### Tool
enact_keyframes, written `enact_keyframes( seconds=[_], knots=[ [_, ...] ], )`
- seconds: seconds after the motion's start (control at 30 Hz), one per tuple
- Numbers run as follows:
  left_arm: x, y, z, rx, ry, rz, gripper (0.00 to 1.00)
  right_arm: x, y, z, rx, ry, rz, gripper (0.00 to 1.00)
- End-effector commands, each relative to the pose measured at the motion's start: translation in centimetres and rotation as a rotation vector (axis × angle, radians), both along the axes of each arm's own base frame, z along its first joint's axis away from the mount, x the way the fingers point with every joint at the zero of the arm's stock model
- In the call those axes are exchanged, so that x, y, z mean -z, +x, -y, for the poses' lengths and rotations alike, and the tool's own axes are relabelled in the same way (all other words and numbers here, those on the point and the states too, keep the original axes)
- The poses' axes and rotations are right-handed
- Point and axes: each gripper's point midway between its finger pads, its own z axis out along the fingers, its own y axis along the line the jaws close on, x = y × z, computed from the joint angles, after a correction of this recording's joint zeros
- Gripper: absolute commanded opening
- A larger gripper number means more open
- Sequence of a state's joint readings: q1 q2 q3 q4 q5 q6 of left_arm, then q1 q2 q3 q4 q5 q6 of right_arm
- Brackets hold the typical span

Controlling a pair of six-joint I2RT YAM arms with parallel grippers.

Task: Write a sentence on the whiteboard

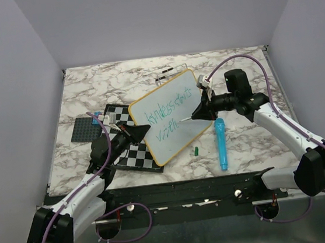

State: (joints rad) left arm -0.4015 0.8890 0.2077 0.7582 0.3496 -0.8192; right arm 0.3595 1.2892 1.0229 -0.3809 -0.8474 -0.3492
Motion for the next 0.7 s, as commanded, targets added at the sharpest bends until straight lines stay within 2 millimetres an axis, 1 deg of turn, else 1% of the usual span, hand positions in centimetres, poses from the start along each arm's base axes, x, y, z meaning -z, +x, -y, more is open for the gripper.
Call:
enact_keyframes(
  seconds=[0.0,0.67],
  knots=[
    [-3.19,-0.45,0.44,0.032,-0.023,0.107,0.00,0.16,0.02,-0.17,-0.021,0.018,0.014,0.01],
    [-3.18,-0.61,0.18,0.020,-0.039,0.103,0.00,0.34,-0.18,-0.27,-0.031,0.021,0.009,0.01]
  ],
)
